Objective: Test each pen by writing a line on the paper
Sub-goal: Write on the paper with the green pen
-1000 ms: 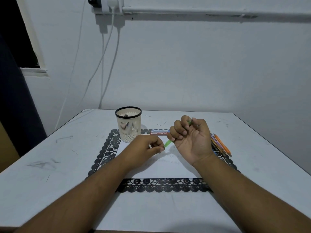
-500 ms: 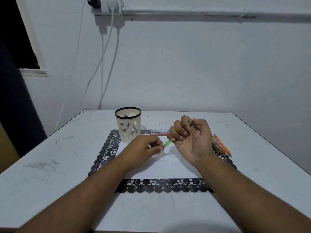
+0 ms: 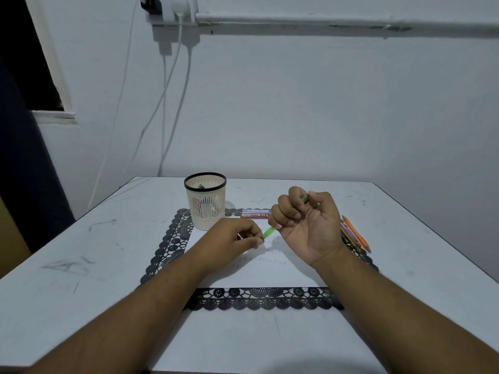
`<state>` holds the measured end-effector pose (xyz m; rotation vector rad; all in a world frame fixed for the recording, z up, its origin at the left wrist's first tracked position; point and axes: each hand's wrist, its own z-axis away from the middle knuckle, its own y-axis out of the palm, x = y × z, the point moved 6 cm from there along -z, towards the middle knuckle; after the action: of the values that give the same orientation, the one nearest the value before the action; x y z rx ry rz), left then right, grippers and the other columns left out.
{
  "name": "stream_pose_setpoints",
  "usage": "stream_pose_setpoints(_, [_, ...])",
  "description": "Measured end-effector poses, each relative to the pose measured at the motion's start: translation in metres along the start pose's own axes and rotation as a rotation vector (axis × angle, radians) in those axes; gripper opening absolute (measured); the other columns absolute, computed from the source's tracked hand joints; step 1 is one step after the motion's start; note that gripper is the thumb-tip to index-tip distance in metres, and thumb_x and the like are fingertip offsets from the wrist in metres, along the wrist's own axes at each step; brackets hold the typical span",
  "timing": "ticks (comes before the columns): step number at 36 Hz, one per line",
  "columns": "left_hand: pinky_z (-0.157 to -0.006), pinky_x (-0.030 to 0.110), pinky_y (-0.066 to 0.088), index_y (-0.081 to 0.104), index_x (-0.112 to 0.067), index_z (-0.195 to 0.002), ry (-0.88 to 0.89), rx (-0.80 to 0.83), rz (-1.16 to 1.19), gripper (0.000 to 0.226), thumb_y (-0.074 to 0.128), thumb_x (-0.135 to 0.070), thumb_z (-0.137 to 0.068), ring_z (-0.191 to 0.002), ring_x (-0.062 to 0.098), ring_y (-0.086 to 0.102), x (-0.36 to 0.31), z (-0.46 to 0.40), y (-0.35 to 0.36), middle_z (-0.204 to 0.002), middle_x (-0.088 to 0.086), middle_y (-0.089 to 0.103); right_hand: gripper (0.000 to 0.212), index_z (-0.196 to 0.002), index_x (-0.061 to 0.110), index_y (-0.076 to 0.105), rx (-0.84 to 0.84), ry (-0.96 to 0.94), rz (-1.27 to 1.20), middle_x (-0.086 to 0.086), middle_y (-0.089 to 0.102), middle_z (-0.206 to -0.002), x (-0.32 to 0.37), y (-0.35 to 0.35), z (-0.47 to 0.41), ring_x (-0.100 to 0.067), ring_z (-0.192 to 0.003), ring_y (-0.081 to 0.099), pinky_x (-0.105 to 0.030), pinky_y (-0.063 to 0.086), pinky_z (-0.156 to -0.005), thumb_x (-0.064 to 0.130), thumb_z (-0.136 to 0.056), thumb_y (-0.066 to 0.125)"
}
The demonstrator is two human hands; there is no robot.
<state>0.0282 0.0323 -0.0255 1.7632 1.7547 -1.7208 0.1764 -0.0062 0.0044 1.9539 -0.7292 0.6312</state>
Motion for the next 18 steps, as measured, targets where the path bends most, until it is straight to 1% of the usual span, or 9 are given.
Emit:
stream_pose_setpoints(4, [-0.066, 0.013, 0.042, 0.074, -0.026, -0.082, 0.003, 0.001, 0.000, 0.016, 0.075, -0.014, -0.092, -0.069, -0.003, 0.057, -0.0007, -0.0004, 0.0007, -0.075, -0.019, 0.068, 0.030, -0.066, 0.016, 0.038, 0.011, 0.008, -0.003, -0.002, 0.026, -0.062, 0.0001, -0.0008, -0.0007, -0.017, -0.060, 0.021, -0.038, 0.015, -0.062, 0.034, -0.089, 0.043])
stream_pose_setpoints(8, [-0.065, 0.014, 0.041, 0.074, -0.025, -0.082, -0.001, 0.000, 0.007, 0.015, 0.075, -0.014, -0.092, -0.067, -0.003, 0.056, 0.0002, 0.0001, 0.0010, -0.075, -0.020, 0.068, 0.030, -0.066, 0.016, 0.039, 0.023, 0.011, -0.003, -0.002, 0.027, -0.062, -0.0003, -0.0007, -0.0001, -0.017, -0.060, 0.022, -0.038, 0.016, -0.061, 0.034, -0.090, 0.041])
stream_pose_setpoints(12, [-0.063, 0.012, 0.040, 0.074, -0.024, -0.082, 0.003, 0.006, 0.005, 0.016, 0.075, -0.012, -0.093, -0.064, -0.005, 0.054, -0.0019, 0.0005, 0.0011, -0.073, -0.021, 0.067, 0.029, -0.066, 0.016, 0.039, 0.032, 0.012, 0.004, -0.001, 0.027, -0.062, -0.0002, 0.0003, -0.0001, -0.017, -0.059, 0.023, -0.037, 0.018, -0.060, 0.034, -0.089, 0.042])
stream_pose_setpoints(18, [-0.062, 0.010, 0.038, 0.074, -0.021, -0.083, -0.002, 0.009, 0.018, 0.014, 0.074, -0.011, -0.093, -0.062, -0.006, 0.052, -0.0026, 0.0009, 0.0012, -0.072, -0.020, 0.066, 0.029, -0.066, 0.016, 0.039, 0.038, 0.009, 0.005, -0.001, 0.028, -0.061, -0.0002, -0.0001, -0.0005, -0.017, -0.059, 0.023, -0.038, 0.016, -0.061, 0.034, -0.089, 0.043])
